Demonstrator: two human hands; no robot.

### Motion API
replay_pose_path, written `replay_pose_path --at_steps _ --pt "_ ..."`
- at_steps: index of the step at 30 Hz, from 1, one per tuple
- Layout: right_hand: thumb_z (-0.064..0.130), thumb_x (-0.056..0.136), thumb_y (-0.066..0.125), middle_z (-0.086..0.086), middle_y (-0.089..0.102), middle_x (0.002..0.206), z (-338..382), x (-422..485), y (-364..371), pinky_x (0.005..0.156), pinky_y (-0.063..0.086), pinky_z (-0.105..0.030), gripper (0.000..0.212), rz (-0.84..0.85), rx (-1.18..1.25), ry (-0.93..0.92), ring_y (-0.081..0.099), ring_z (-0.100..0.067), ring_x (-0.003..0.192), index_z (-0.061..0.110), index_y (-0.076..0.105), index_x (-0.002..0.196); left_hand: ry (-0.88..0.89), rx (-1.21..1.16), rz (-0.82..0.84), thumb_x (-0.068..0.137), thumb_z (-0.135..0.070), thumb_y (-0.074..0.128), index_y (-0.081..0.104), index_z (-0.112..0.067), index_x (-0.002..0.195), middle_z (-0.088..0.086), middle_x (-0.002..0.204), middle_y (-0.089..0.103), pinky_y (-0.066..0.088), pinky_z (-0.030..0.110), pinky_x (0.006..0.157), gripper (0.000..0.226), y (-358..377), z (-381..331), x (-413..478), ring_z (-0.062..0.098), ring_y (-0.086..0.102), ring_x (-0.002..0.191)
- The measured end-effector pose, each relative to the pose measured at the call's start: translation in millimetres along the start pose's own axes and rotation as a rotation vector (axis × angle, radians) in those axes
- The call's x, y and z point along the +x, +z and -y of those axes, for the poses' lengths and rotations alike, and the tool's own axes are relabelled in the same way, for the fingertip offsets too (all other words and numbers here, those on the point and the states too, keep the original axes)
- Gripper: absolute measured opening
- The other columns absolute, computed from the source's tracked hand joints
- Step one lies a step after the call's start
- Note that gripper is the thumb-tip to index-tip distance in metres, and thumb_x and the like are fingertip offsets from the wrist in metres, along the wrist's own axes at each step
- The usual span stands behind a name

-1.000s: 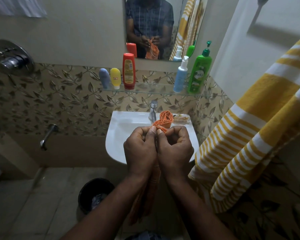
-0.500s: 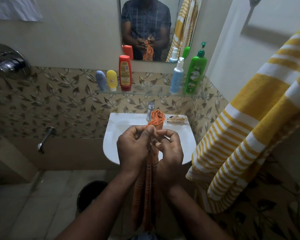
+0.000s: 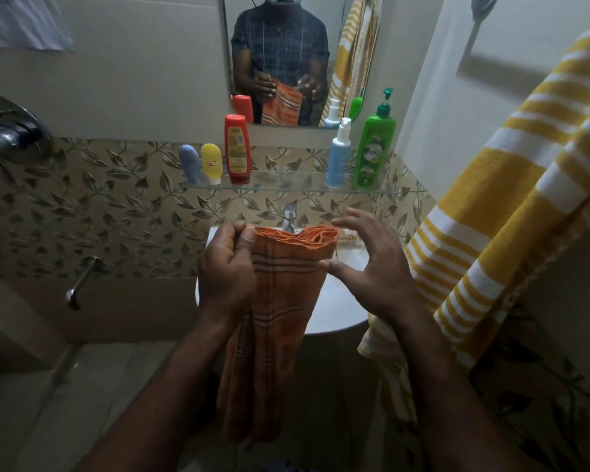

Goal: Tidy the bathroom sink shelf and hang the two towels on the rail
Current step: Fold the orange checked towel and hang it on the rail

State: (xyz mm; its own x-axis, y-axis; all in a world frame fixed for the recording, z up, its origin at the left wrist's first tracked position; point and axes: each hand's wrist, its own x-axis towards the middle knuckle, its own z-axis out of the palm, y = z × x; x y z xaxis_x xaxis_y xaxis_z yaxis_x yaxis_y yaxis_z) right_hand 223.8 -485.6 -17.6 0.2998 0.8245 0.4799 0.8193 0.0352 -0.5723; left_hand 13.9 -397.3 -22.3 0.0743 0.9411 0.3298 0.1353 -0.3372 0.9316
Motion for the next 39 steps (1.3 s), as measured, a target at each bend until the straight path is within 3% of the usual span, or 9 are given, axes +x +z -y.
replay_pose_path --at_steps 4,9,15,19,24,27,33,36,39 --pt "0.032 0.079 0.088 0.01 0.046 0.158 0 8 -4 0.119 0.031 -0.042 0.05 0.143 -0.045 -0.046 0.035 -0.017 0.15 0.041 0.063 0.121 -0.023 -0.043 0.012 0.094 -0.058 0.05 0.065 -0.03 0.093 0.004 0.087 0.072 0.058 0.065 0.078 0.031 -6 -3 2 0.037 0.07 0.087" --pt "0.019 0.075 0.088 0.007 0.057 0.146 6 5 -1 0.112 0.045 -0.049 0.041 0.123 0.04 -0.171 0.049 -0.018 0.14 0.029 0.065 0.109 -0.03 -0.039 0.021 0.096 -0.054 0.05 0.066 -0.029 0.095 0.002 0.086 0.074 0.06 0.063 0.078 0.029 -11 -7 0 0.032 0.072 0.086" --pt "0.018 0.077 0.092 0.007 0.062 0.139 10 3 5 0.096 0.053 -0.022 0.04 0.177 0.115 -0.264 0.057 -0.011 0.127 0.02 0.066 0.107 -0.034 -0.057 0.019 0.099 -0.045 0.051 0.066 -0.025 0.093 -0.002 0.083 0.073 0.061 0.061 0.078 0.026 -15 -6 -3 0.025 0.072 0.082" --pt "0.018 0.076 0.091 0.007 0.066 0.131 9 3 8 0.088 0.055 -0.023 0.037 0.178 0.091 -0.269 0.059 -0.008 0.114 0.018 0.066 0.104 -0.048 -0.073 0.028 0.098 -0.044 0.052 0.067 -0.026 0.093 -0.001 0.085 0.074 0.06 0.062 0.08 0.024 -16 -2 -2 0.028 0.072 0.084" --pt "0.016 0.075 0.087 0.004 0.068 0.117 10 5 7 0.082 0.057 -0.037 0.033 0.189 0.066 -0.241 0.062 -0.017 0.102 0.021 0.066 0.1 -0.027 -0.073 0.032 0.098 -0.046 0.053 0.068 -0.029 0.093 0.001 0.089 0.073 0.06 0.062 0.081 0.023 -16 -1 -1 0.03 0.072 0.087" --pt "0.026 0.075 0.088 0.004 0.068 0.118 6 7 8 0.086 0.055 -0.039 0.031 0.209 0.016 -0.221 0.06 -0.018 0.106 0.018 0.071 0.1 -0.019 -0.068 0.034 0.095 -0.052 0.053 0.068 -0.028 0.095 0.002 0.091 0.073 0.059 0.062 0.082 0.028 -15 1 1 0.03 0.071 0.089" --pt "0.102 0.064 0.047 0.012 0.069 0.095 -1 6 1 0.073 0.055 -0.033 0.08 0.203 -0.262 -0.093 0.062 -0.01 0.092 0.03 0.074 0.087 0.012 0.02 0.019 0.103 -0.04 0.056 0.068 -0.025 0.094 -0.004 0.085 0.073 0.06 0.047 0.079 0.021 -20 5 5 0.015 0.068 0.081" --pt "0.105 0.062 0.04 0.012 0.07 0.084 4 7 -3 0.069 0.056 -0.034 0.08 0.203 -0.294 -0.111 0.064 -0.01 0.083 0.031 0.068 0.072 0.031 0.127 -0.001 0.107 -0.03 0.057 0.069 -0.019 0.099 -0.003 0.09 0.073 0.059 0.045 0.081 0.019 -22 12 8 0.017 0.069 0.087" --pt "0.094 0.067 0.052 0.011 0.073 0.085 12 4 -2 0.069 0.057 -0.033 0.063 0.2 -0.272 -0.16 0.065 -0.01 0.08 0.032 0.061 0.068 -0.026 0.089 -0.003 0.101 -0.043 0.055 0.068 -0.023 0.095 -0.001 0.088 0.073 0.059 0.052 0.082 0.025 -25 16 11 0.022 0.07 0.087"
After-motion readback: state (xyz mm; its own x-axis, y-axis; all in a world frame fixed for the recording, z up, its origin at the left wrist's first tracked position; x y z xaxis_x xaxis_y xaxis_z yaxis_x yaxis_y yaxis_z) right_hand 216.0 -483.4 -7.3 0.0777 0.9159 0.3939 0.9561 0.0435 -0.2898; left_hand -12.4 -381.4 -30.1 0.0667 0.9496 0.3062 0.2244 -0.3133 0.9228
